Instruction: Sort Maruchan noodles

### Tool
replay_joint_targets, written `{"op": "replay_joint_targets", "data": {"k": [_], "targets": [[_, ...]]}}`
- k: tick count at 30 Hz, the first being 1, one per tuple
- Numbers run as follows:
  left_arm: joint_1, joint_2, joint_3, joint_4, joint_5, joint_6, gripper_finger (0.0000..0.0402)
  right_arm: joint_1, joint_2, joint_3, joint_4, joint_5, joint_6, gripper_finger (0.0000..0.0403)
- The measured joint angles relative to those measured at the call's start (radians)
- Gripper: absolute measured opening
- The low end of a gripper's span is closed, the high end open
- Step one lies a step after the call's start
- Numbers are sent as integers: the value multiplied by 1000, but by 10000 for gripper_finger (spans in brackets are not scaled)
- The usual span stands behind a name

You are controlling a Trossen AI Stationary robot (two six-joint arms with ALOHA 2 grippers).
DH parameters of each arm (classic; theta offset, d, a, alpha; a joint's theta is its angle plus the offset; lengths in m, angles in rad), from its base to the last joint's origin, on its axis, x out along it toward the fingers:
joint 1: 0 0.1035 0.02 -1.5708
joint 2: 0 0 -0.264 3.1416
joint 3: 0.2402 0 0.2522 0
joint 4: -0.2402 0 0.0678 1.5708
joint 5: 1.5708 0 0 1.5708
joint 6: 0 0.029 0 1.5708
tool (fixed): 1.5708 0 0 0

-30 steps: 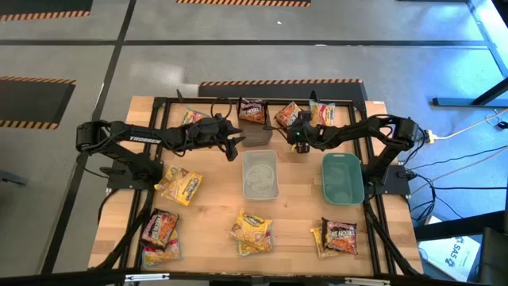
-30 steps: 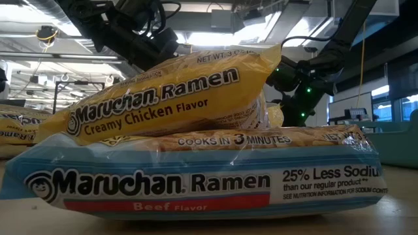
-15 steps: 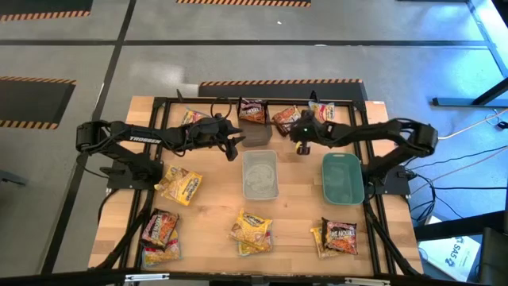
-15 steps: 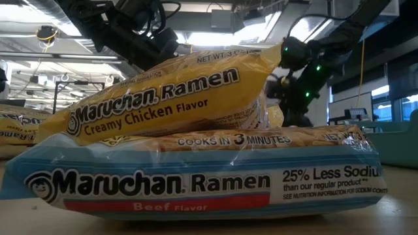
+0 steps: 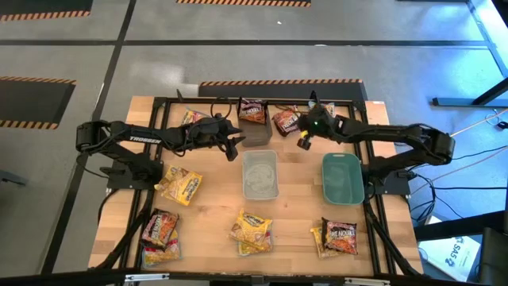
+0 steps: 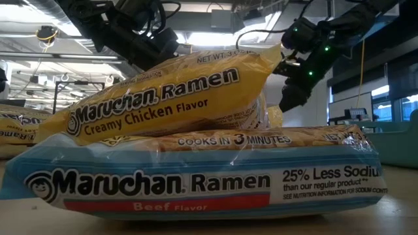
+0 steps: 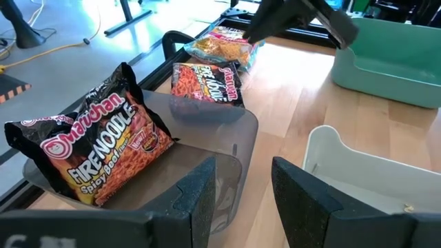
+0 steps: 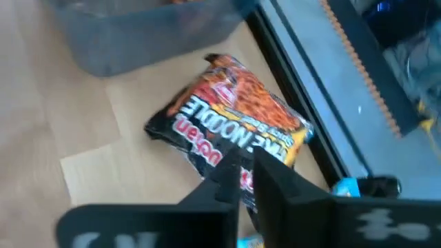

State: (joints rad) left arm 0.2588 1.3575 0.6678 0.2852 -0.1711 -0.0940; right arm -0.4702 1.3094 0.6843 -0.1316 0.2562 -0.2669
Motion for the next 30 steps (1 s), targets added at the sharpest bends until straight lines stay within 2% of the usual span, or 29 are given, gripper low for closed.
{"op": "replay_joint_targets", "data": {"k": [3,9,12,15,20,30], "targets": [[0,0,0,0,0,-1,135,-74,4,20,-3,-93,65,88],[0,0,0,0,0,0,135,-276,39,64,5,-354,224,229],[0,0,0,0,1,0,135,-339,110,84,14,-399,265,289],[0,0,0,0,0,0,135,-364,196,116,22,-406,288,333],[0,0,0,-1,0,0,135,-362,320,200,26,-406,326,368],[0,0,0,-10,1,7,135,-362,491,321,-55,-403,350,372]]}}
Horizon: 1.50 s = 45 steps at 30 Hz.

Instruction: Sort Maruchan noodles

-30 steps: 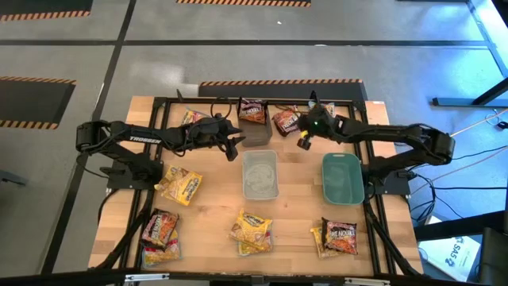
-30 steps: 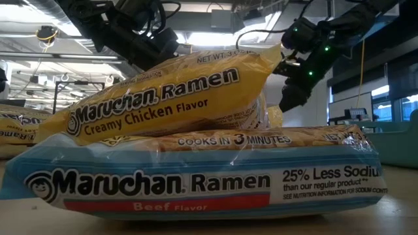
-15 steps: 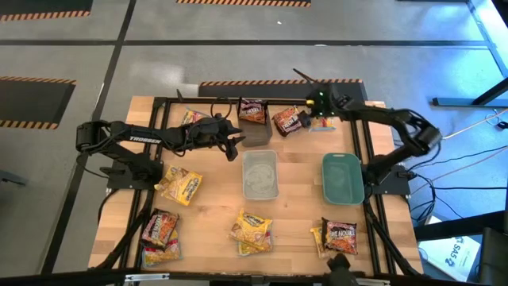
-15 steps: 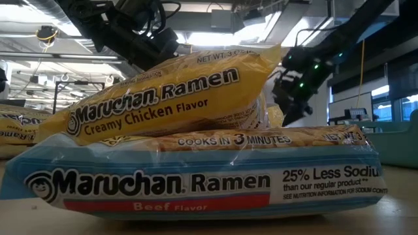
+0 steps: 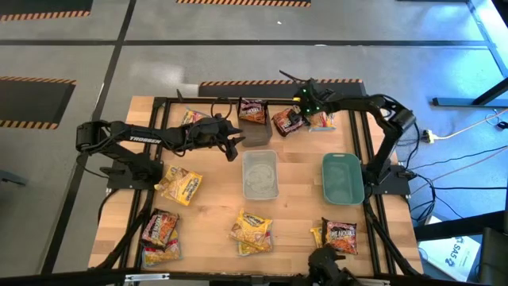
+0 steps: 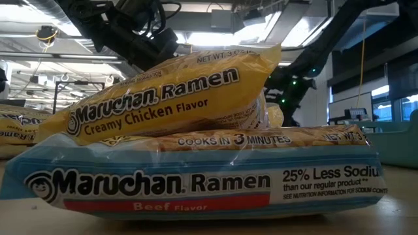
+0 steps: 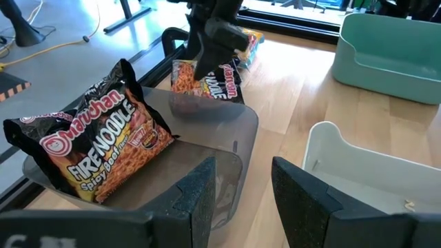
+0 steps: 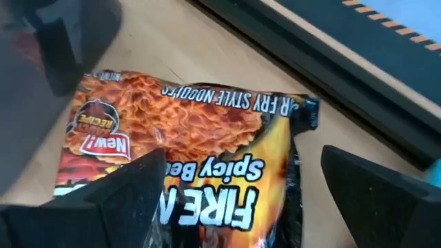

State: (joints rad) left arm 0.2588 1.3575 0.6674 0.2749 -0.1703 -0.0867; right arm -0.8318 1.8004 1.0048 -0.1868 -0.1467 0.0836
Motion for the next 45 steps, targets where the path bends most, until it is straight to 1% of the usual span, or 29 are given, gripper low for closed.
{"op": "replay_joint_targets", "data": {"k": [3,7,9,11,17,21,27,32,35,39,43,45], "targets": [[0,0,0,0,0,11,135,0,30,16,10,-23,6,372],[0,0,0,0,0,12,135,-1,38,16,0,-138,5,360],[0,0,0,3,0,12,135,0,41,14,-15,-211,5,343],[0,0,0,6,0,12,135,0,41,13,-35,-254,4,323],[0,0,0,6,0,12,135,0,44,13,-49,-302,-19,262],[0,0,0,6,0,12,135,0,45,13,-51,-353,-50,215],[0,0,0,6,-4,19,135,0,45,13,-47,-370,-89,139],[0,0,0,7,-4,19,135,0,44,14,-45,-362,-113,96],[0,0,0,7,-4,19,135,0,43,14,-46,-361,-115,85],[0,0,0,7,-4,19,135,0,23,12,-69,-360,-117,86],[0,0,0,7,-4,19,135,0,-31,12,-109,-333,-143,85],[0,0,0,7,-4,19,135,1,-64,12,-137,-302,-150,79]]}}
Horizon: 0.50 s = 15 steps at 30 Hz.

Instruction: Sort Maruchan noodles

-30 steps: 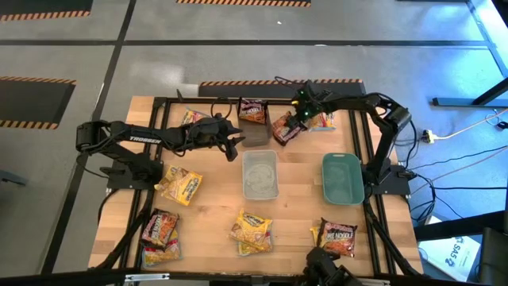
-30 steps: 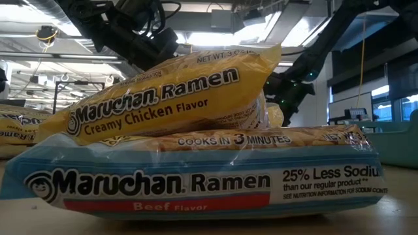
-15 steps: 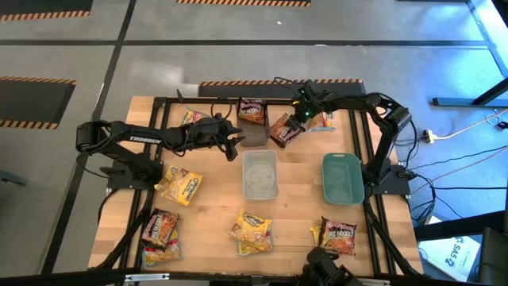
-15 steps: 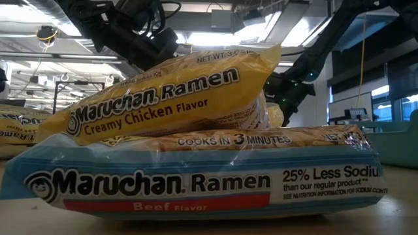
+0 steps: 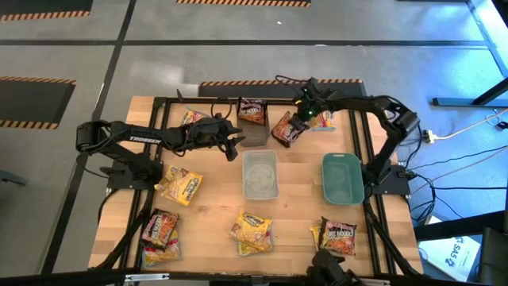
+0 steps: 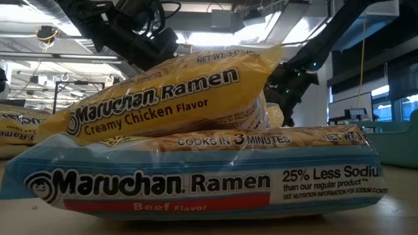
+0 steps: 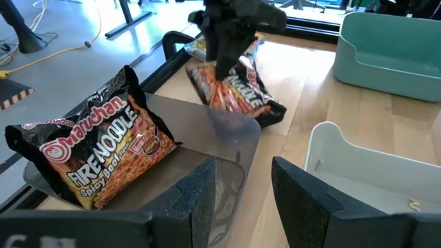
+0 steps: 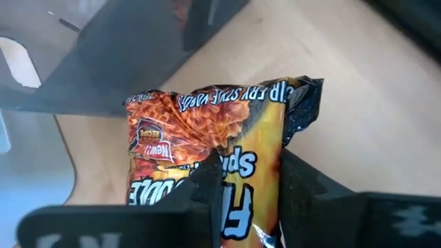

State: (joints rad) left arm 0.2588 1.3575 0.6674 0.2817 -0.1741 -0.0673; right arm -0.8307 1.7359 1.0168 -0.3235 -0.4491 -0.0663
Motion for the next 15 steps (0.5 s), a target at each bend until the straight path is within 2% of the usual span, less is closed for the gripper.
{"op": "replay_joint_targets", "data": {"k": [15], "targets": [[0,0,0,1,0,0,135,-1,-213,0,-207,31,-43,75]]}}
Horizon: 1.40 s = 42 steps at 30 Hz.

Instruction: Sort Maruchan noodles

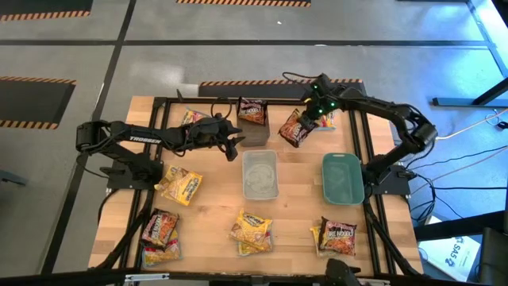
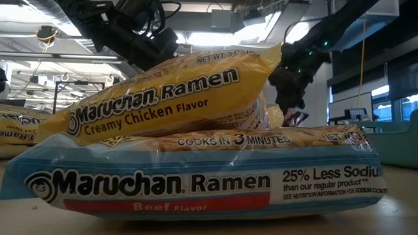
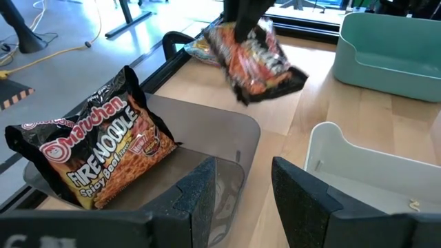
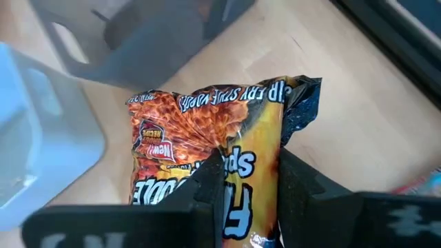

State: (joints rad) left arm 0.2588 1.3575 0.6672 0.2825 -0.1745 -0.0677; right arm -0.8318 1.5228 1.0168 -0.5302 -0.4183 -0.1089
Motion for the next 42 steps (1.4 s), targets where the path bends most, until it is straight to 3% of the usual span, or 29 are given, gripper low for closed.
{"op": "replay_joint_targets", "data": {"k": [7,15,19,26,30,33,42], "targets": [[0,0,0,32,13,25,143,0,-152,0,-32,-81,1,75],[-9,0,-1,91,37,-1,220,1,-214,-1,63,-258,27,75],[-20,0,-1,134,36,-1,250,2,-214,-52,266,-354,114,75],[-43,35,-1,218,27,36,252,4,-214,-181,770,-354,372,75],[-65,97,-1,388,-1,79,251,49,-213,-279,1150,-180,567,75],[-75,132,-1,556,-35,138,251,93,-213,-319,1342,-56,627,75],[-78,146,-1,871,15,200,251,267,-212,-334,1565,227,589,75]]}}
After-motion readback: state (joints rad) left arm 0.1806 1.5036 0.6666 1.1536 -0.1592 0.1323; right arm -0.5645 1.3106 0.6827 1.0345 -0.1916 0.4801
